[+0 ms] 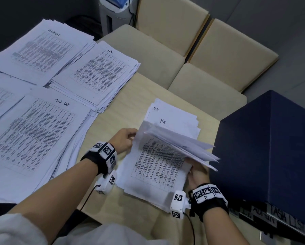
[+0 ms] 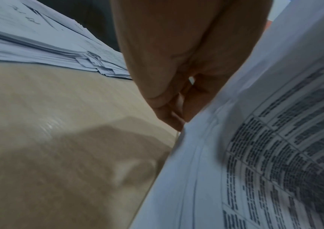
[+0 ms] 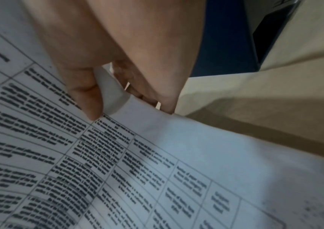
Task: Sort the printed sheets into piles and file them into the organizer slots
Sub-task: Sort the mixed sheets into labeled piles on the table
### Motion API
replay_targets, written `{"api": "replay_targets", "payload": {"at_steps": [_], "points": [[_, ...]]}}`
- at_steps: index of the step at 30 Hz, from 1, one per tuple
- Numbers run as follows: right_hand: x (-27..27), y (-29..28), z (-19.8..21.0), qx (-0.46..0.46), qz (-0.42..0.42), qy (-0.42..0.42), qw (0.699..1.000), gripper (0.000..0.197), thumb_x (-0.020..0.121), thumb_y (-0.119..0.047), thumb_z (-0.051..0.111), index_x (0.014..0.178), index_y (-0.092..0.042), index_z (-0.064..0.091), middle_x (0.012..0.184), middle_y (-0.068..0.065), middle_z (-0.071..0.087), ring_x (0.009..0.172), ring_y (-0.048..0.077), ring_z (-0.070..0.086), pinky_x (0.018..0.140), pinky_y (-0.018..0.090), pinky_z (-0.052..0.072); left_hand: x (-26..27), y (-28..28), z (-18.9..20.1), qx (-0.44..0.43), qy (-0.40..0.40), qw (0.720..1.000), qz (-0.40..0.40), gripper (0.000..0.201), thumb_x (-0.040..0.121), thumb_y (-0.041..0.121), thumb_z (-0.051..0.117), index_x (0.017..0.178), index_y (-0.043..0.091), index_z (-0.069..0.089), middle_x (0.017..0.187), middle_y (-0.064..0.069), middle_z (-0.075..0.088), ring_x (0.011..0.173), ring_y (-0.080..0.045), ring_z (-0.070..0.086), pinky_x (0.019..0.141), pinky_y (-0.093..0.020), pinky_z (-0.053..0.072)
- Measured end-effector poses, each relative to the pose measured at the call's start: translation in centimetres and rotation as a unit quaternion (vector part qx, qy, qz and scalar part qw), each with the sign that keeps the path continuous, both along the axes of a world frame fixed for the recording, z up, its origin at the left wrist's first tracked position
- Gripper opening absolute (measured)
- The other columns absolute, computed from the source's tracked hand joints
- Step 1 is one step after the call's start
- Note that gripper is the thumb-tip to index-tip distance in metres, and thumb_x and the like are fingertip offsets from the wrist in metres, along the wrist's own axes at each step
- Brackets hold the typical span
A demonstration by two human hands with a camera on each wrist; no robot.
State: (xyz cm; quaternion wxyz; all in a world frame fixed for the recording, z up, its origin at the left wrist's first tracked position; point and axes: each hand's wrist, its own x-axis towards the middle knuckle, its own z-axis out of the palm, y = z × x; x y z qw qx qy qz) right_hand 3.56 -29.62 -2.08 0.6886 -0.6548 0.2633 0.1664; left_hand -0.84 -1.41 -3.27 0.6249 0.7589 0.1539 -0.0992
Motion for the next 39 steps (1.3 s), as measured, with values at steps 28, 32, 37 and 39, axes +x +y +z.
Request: {"api": "replay_targets", "payload": {"at_steps": [28,32,37,39], "points": [[0.0,6.2,10.9,-0.091,-0.028,-0.315,0.944,0.030,0.097,-0.013,0.059,0.126,-0.011,0.051,0.111,-0.002,0.068,0.101,0.009,0.066,0.091,0.024,0.053,1.5,-2.4,10.8,-0.079,-0.223,0.965,0.114,0.042,0.085,0.044,0.067,0.109,0.011,0.058,0.103,-0.016,0.067,0.092,-0.036,0.066,0.078,-0.052,0.057],[-0.9,5.2,6.2,-0.170,0.095,-0.192,0.962,0.022,0.100,-0.016,0.054,0.122,-0.014,0.055,0.112,0.000,0.063,0.110,0.022,0.059,0.096,0.033,0.045,0.0,-2.5,7.1,-0.015,-0.078,0.987,0.137,0.052,0.084,0.046,0.069,0.118,0.016,0.044,0.110,-0.006,0.062,0.098,-0.025,0.066,0.082,-0.043,0.057],[-0.5,5.9,6.3,-0.187,0.133,-0.220,0.948,0.029,0.102,-0.020,0.049,0.123,0.000,0.055,0.111,0.008,0.062,0.108,0.022,0.057,0.095,0.034,0.046,-2.7,-2.3,5.7,-0.044,-0.034,0.989,0.139,0.029,0.094,0.031,0.059,0.112,0.009,0.062,0.102,-0.003,0.069,0.088,-0.015,0.069,0.073,-0.030,0.059],[0.1,7.2,6.7,-0.161,0.139,-0.231,0.950,0.034,0.102,-0.017,0.050,0.132,-0.002,0.053,0.127,0.008,0.061,0.119,0.021,0.056,0.108,0.038,0.042,-3.6,-1.1,6.0,-0.040,-0.047,0.984,0.166,0.027,0.094,0.033,0.058,0.112,0.013,0.061,0.100,0.000,0.070,0.090,-0.014,0.070,0.075,-0.031,0.060]]}}
